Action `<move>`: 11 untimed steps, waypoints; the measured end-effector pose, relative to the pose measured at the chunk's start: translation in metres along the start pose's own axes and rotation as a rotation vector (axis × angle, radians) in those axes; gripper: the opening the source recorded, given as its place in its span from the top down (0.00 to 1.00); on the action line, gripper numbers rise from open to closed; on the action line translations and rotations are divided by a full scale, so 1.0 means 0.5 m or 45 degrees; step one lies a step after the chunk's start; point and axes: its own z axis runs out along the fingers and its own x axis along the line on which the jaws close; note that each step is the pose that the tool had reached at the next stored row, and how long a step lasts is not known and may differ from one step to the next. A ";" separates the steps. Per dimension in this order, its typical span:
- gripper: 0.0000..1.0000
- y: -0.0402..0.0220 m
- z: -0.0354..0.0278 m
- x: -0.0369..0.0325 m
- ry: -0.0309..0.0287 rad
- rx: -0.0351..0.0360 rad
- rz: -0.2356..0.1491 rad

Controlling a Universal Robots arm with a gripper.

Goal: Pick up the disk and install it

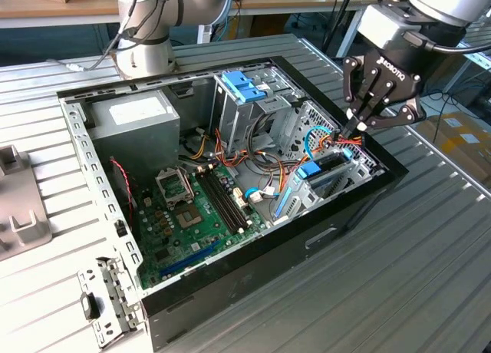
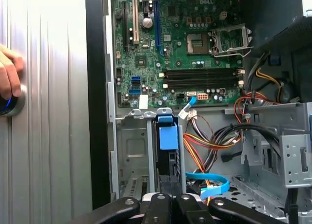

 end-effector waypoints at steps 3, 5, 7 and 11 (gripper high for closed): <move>0.89 -0.018 -0.001 -0.001 -0.0001 -0.0005 0.000; 0.89 -0.032 -0.001 -0.001 0.0000 -0.0007 0.000; 0.89 -0.040 -0.002 -0.002 -0.0001 -0.0007 0.000; 0.89 -0.050 -0.002 -0.002 0.0003 -0.0007 0.000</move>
